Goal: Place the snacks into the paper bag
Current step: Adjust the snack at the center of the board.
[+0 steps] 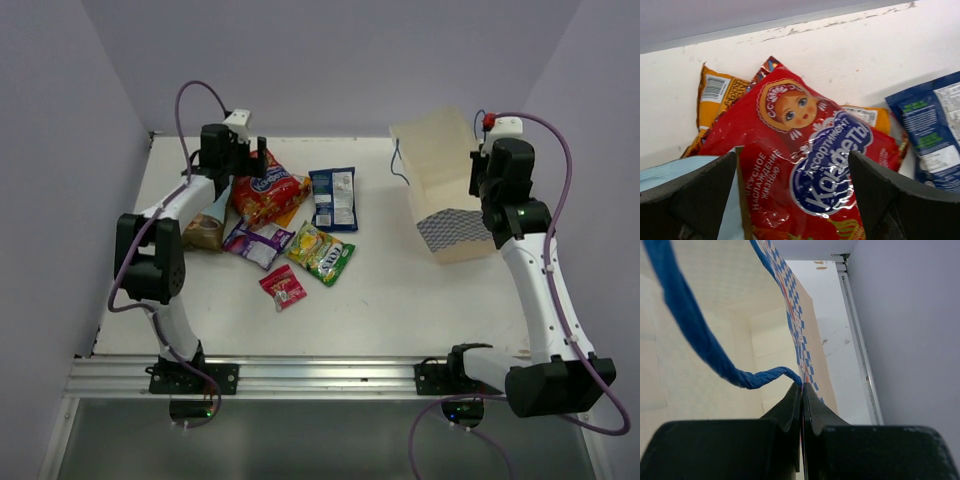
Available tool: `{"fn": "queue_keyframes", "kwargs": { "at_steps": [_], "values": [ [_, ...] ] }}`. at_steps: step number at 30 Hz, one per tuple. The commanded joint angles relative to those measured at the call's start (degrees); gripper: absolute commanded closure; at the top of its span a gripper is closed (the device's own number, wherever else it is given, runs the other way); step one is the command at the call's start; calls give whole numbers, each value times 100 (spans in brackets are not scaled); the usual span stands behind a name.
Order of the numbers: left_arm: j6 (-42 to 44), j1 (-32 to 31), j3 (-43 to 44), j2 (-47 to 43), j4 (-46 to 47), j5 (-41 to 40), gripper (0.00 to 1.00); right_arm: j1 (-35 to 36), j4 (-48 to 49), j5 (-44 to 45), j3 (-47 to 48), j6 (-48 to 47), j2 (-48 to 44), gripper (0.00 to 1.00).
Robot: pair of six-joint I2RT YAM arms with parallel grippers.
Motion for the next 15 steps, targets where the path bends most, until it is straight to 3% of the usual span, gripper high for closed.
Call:
{"fn": "queue_keyframes", "kwargs": {
  "at_steps": [1, 6, 11, 15],
  "values": [
    [-449, -3, 55, -830, 464, -85, 2, 21, 74, 103, 115, -62, -231, 100],
    [-2117, 199, -682, -2045, 140, -1360, 0, 65, 83, 103, 106, -71, -266, 100],
    [-3989, 1216, -2132, -3320, -186, -1344, 0, 187, 118, 147, 97, -115, -284, 100],
    [-4808, 1868, -3037, -3926, -169, -1098, 0, 354, 144, 208, 88, -185, -301, 100]
  ]
}}
